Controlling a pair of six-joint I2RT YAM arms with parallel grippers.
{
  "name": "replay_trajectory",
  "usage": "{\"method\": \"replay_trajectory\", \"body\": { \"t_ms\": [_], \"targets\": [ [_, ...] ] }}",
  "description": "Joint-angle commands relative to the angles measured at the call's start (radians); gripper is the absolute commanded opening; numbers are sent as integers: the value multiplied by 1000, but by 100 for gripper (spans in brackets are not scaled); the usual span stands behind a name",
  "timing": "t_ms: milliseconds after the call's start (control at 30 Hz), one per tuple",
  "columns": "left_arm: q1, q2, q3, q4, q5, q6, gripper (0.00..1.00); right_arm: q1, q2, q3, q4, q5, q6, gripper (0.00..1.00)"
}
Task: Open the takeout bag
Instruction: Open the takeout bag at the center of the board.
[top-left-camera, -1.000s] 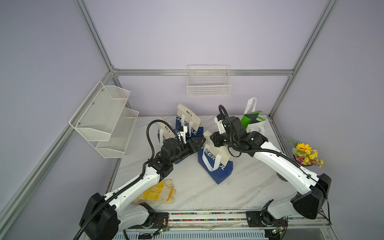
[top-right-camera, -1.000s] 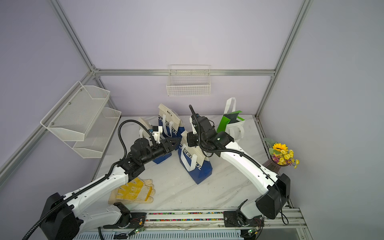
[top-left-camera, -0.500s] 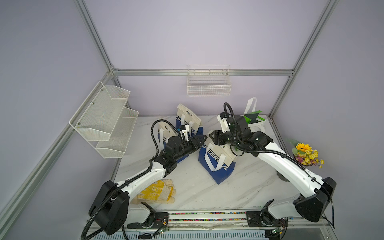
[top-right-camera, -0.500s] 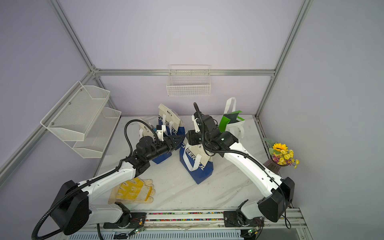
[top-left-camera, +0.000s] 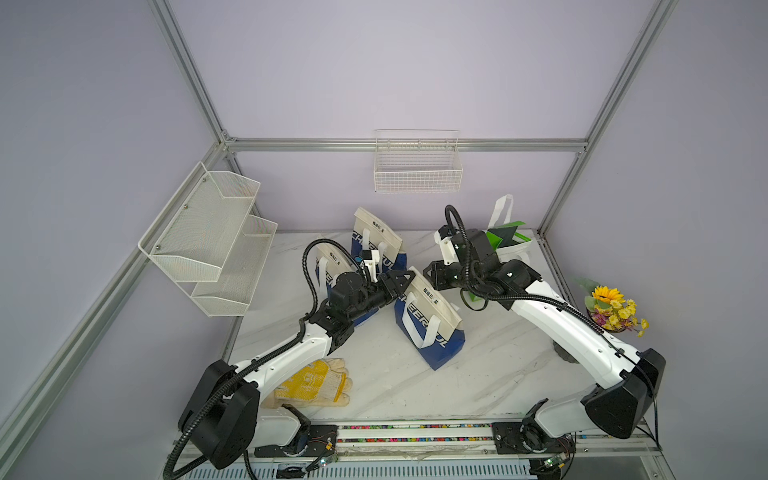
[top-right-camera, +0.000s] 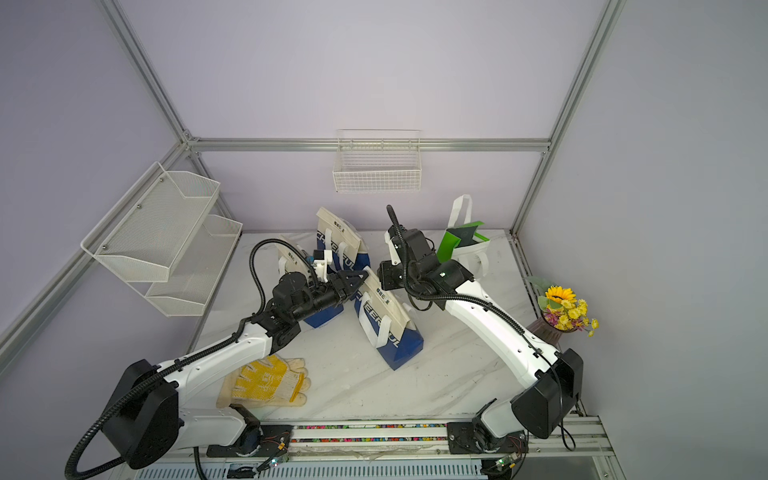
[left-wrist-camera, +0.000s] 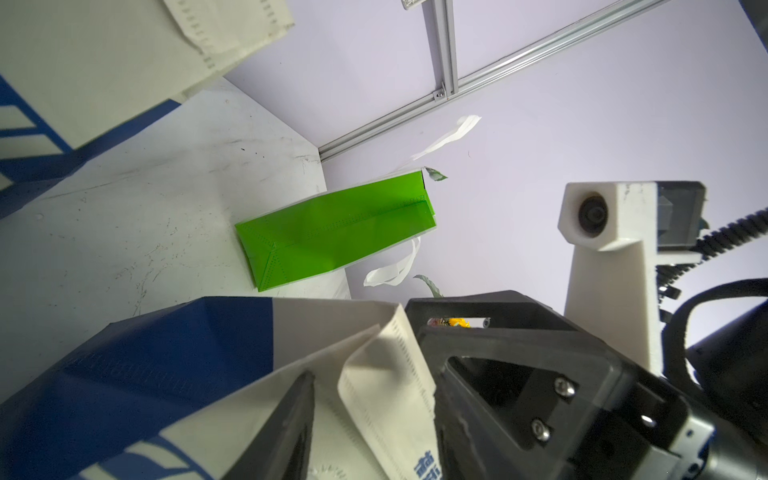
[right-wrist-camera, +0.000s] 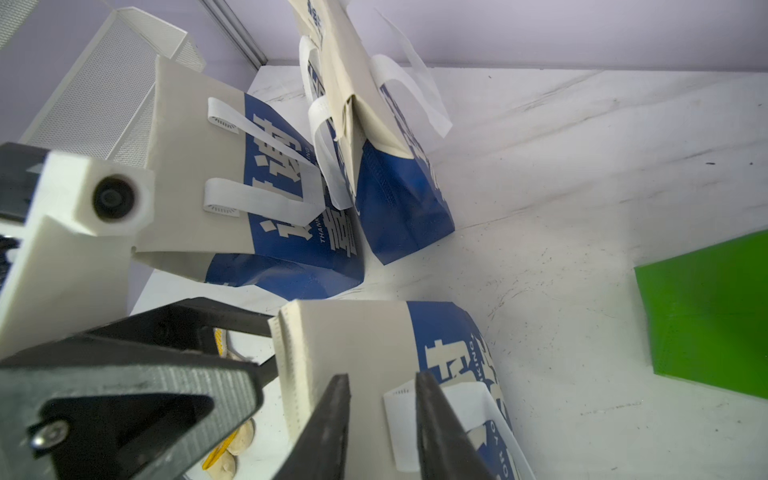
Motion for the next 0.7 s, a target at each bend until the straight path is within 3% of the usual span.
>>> {"method": "replay_trajectory", "body": {
  "t_ms": [0,167,333,667],
  "targets": [
    [5,14,69,30,17,2,48,-3,-36,-31,18,-55,11,32],
    [4,31,82,39,45,-5,47,-3,-76,-56,32,-51,28,46],
    [4,17,67,59,42,-19,47,-3,-146,-71,37,-25,26,48],
    [4,-11,56,52,33,-17,51,-2,-122,-88,50,-67,22,48]
  ]
}}
